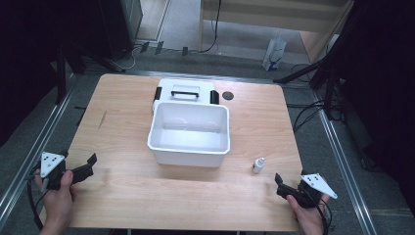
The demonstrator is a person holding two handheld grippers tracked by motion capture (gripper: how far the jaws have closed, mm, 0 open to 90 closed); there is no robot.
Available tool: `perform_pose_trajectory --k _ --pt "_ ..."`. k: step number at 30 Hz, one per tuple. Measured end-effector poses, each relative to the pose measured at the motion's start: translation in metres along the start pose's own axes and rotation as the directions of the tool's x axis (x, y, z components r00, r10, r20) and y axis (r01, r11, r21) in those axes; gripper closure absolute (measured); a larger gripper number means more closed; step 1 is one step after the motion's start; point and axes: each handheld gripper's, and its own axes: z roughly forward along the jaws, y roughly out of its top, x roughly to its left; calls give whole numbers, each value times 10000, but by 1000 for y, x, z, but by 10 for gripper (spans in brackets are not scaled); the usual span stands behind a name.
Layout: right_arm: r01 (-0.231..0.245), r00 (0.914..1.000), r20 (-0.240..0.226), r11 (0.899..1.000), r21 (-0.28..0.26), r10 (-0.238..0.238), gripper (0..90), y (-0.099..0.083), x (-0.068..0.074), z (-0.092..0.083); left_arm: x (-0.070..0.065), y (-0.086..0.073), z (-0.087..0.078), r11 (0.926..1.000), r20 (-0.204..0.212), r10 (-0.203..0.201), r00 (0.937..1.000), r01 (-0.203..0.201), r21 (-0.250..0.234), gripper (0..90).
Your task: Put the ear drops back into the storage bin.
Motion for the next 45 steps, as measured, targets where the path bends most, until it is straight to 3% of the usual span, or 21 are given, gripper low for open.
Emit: perform_pose_trajectory --k 5,7,13,15,16,19,21,24,27,29,30,31,35,36,38,43,45 --pt "29 9999 -97 10000 52 -29 28 1 -1 0 0 0 0 10000 -51 -33 10000 33 -8 35" --pt "49 9999 -111 10000 36 -48 79 2 -1 -2 0 0 0 10000 -61 -74 10000 74 -23 35" --pt "216 9963 -841 9966 793 -149 114 6 -1 -1 -1 -1 -1 10000 -92 -7 10000 7 -56 35" --pt "344 9958 -877 9951 925 -263 124 9 0 0 -1 -1 -1 10000 -96 -8 10000 7 -51 35" --pt "777 9929 -996 9892 1243 -655 127 16 2 0 -1 -1 -1 10000 -92 12 10000 -12 -34 35" --pt "1198 9902 -906 9789 1653 -1059 134 25 3 2 -1 -1 0 10000 -113 24 9999 -25 -11 35" --pt "1601 9840 -1097 9667 1995 -1403 136 33 6 3 -1 -1 0 10000 -104 19 9999 -19 -21 35" --pt "2335 9682 -1453 9435 2351 -2034 140 49 13 4 -1 -1 -1 10000 -89 29 10000 -29 -38 35" --pt "2790 9545 -1819 9232 2644 -2363 146 62 19 7 -1 -1 -1 10000 -92 32 10000 -32 -58 35" --pt "3135 9437 -2023 9026 2949 -2616 172 71 22 11 -1 -2 -1 10000 -101 39 9999 -40 -58 35" --pt "3135 9437 -2023 9026 2949 -2616 172 71 22 11 -1 -2 -1 10000 -101 39 9999 -40 -58 35" --pt "3661 9273 -2155 8622 3503 -3062 190 80 27 16 -2 -2 0 10000 -122 47 9999 -48 -73 35" --pt "4090 9088 -2565 8241 3919 -3290 192 90 33 19 -3 -2 0 9998 -164 179 9997 -179 -39 35" --pt "4270 9014 -2642 8064 4091 -3432 191 93 35 20 -4 -2 0 9998 -168 199 9997 -199 -30 35" --pt "4451 8929 -2797 7851 4307 -3528 191 99 39 21 -4 -2 0 9997 -162 239 9996 -239 -14 35" --pt "4692 8818 -3011 7393 4830 -3630 209 111 44 26 -4 -2 0 9997 -152 246 9996 -246 -12 35" --pt "4787 8771 -3138 7146 5101 -3635 231 116 47 29 -4 -2 -1 9997 -140 258 9996 -258 5 35"
